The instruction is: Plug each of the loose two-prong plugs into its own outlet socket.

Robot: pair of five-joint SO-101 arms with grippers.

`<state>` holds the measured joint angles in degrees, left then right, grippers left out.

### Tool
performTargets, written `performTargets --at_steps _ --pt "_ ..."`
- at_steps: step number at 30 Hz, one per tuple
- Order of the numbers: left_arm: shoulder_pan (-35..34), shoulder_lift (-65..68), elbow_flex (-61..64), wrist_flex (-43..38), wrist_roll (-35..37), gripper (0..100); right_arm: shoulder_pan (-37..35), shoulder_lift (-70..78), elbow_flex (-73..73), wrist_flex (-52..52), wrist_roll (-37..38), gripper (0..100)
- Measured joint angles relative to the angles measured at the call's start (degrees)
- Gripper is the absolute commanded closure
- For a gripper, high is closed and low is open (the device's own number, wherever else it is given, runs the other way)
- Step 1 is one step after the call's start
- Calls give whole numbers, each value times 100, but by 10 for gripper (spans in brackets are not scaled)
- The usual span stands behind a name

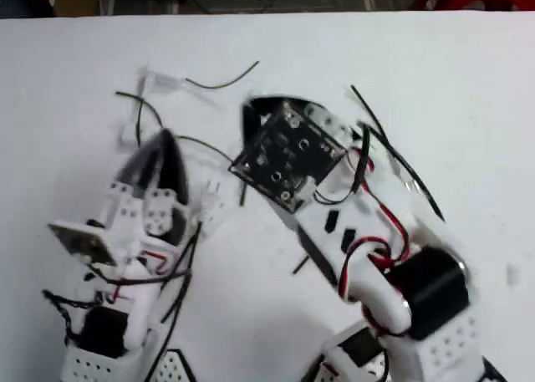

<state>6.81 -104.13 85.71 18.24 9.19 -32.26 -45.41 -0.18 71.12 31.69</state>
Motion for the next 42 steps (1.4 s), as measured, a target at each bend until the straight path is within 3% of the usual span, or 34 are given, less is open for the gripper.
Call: performTargets --at_steps 6,13,16,21,24,31,38,42 --pt "-826 703 -105 -281 149 976 1433 -18 818 677 -396 979" --pt "-1020 4097 -1969 -26 176 934 2664 -18 2532 686 -624 977" --pt "-1020 5785 -3007 835 176 839 2743 -9 3341 563 -651 974" --pt "-1020 7578 -4800 3007 176 827 2778 -9 4905 -308 -686 974" --pt "-1020 8149 -5512 3912 88 827 2778 -9 5811 -1020 -695 974" --pt "-308 8941 -5785 4325 -774 827 2787 -9 7165 -2163 -695 974" --pt "-185 9090 -5758 4835 -765 827 2769 -9 7569 -2505 -703 974" --pt "-167 9099 -5301 4607 -765 826 2769 -9 7569 -2523 -703 974"
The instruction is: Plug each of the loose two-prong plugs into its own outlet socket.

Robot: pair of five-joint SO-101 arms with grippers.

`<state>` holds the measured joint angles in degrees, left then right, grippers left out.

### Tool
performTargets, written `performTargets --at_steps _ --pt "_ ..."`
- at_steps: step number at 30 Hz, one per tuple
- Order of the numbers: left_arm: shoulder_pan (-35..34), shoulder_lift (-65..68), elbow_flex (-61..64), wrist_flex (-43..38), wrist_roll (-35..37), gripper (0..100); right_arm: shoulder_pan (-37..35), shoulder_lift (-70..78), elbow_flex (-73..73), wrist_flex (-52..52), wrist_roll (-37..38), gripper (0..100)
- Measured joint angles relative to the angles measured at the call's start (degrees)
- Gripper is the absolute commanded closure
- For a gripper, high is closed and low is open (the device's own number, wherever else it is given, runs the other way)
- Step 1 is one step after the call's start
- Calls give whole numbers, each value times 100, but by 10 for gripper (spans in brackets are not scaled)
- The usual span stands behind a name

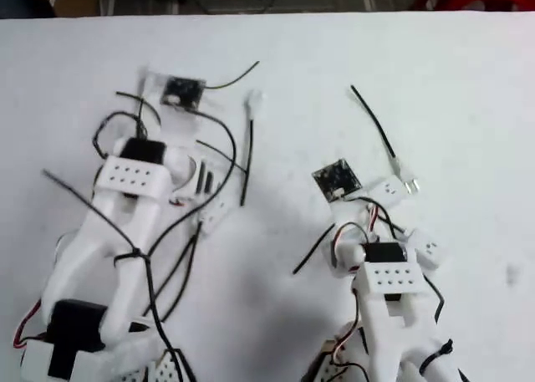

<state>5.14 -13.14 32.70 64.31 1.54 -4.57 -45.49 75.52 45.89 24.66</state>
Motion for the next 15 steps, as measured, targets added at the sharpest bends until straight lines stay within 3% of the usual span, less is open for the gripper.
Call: performTargets --at_steps 8,15 --pt "35 0 554 -782 9 814 0 0 0 0 0 974" --pt "492 114 607 -905 281 784 0 0 0 0 0 974"
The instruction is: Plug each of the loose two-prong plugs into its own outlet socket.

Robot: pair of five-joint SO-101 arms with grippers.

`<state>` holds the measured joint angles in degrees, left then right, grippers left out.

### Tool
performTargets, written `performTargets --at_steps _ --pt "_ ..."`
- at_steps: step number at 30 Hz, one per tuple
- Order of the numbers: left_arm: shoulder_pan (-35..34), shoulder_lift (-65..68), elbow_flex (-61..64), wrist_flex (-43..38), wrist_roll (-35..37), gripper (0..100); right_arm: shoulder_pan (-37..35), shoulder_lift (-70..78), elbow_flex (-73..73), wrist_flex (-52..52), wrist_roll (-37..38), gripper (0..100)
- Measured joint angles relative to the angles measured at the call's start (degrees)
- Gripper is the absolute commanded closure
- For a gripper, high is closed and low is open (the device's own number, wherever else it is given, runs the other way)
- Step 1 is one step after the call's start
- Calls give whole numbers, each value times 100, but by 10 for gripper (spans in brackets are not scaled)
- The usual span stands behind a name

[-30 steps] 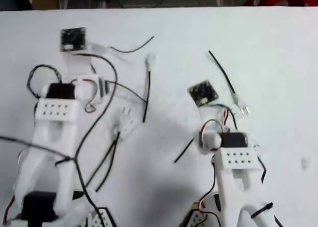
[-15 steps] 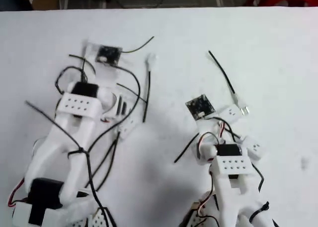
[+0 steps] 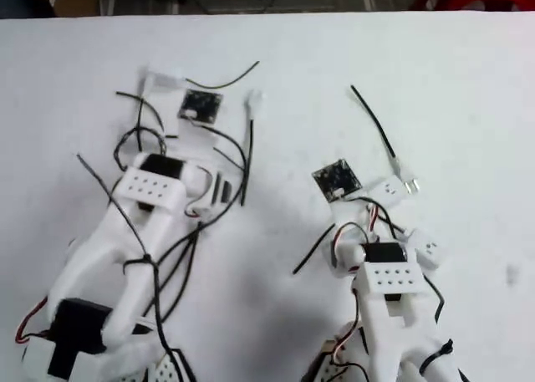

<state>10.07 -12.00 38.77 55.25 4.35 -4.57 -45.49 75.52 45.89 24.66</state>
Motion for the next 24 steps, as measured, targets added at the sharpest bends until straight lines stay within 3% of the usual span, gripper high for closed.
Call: performTargets --at_steps 9,24 --pt "-141 914 -246 -53 9 792 0 0 0 0 0 974" --pt "-132 914 -369 -9 26 936 0 0 0 0 0 974"
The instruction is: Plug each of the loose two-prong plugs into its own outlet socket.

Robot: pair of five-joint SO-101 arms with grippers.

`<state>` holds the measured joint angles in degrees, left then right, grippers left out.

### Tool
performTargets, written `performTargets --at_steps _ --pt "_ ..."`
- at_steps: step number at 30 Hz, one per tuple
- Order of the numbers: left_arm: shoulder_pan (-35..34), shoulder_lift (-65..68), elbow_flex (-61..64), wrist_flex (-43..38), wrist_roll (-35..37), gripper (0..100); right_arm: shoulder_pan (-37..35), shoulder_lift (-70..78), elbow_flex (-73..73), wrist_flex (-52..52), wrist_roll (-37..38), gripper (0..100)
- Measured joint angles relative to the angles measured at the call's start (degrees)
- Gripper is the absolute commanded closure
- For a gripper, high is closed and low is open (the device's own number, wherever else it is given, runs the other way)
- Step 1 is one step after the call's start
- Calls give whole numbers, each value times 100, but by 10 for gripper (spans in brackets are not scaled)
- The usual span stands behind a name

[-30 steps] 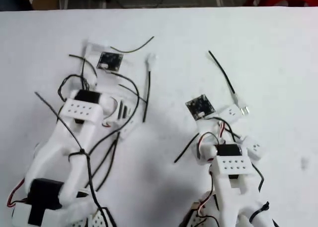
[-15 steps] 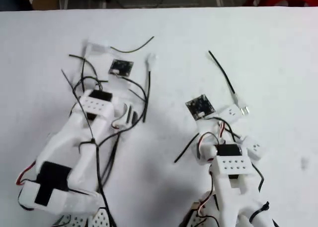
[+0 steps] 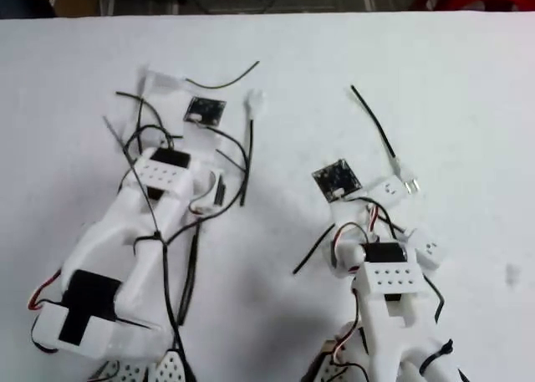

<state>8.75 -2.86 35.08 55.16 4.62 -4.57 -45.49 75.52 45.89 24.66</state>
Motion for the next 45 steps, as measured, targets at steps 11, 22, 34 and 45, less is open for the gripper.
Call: performTargets --at_steps 11,22,34,45 --pt "185 -976 9 299 0 976 0 0 9 -79 0 974" --pt "1354 -4246 1574 -273 -18 977 0 0 141 -273 0 974" --pt "1354 -9873 4941 -2136 -26 978 0 0 141 -308 0 976" --pt "1503 -10084 4958 -3965 -26 978 -211 -659 -1530 862 0 979"
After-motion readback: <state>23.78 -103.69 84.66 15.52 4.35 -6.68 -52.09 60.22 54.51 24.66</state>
